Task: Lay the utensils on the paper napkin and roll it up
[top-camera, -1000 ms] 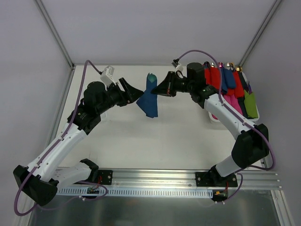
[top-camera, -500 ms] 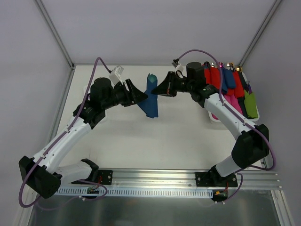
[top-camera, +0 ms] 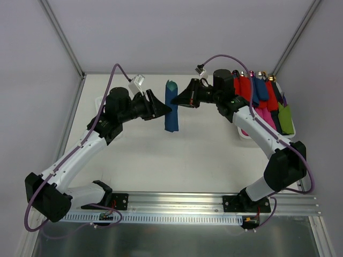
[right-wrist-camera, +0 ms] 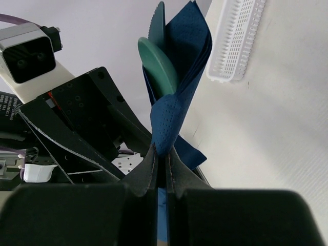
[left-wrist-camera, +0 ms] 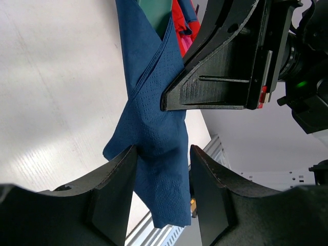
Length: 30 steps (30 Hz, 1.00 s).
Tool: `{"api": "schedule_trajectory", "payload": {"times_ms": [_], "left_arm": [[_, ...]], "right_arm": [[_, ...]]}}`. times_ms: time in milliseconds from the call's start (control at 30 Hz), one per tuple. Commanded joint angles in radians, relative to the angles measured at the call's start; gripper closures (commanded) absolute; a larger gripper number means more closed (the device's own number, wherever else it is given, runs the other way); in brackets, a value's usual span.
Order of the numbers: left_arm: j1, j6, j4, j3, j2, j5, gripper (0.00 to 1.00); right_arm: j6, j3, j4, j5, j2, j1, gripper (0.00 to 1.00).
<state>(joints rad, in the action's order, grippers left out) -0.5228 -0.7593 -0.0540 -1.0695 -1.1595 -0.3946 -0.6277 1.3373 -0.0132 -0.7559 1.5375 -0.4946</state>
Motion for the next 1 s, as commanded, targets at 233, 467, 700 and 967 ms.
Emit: {"api": "schedule_trajectory", "payload": {"times_ms": [233, 467, 700, 967], "left_arm": [[-0.003, -0.054, 0.132, 0.037, -0.006, -0.062, 0.54], [0.0, -0.066, 0.137, 0.065, 0.012, -0.017, 0.47], [0.003, -0.072, 0.134, 0.08, 0.03, -0.003, 0.45], [0.003, -0.075, 0.201, 0.085, 0.035, -0.062, 0.48]], "right_arm": [[-0.05, 0.017, -0.103, -0.042, -0.004, -0.006, 1.0], [-0.075, 0.013, -0.137, -0.056, -0.008, -0.006, 1.0], [-0.079, 0.002, -0.148, -0.06, -0.01, -0.007, 1.0], [-0.084, -0.006, -0.157, -0.059, -0.004, -0.009, 1.0]]}}
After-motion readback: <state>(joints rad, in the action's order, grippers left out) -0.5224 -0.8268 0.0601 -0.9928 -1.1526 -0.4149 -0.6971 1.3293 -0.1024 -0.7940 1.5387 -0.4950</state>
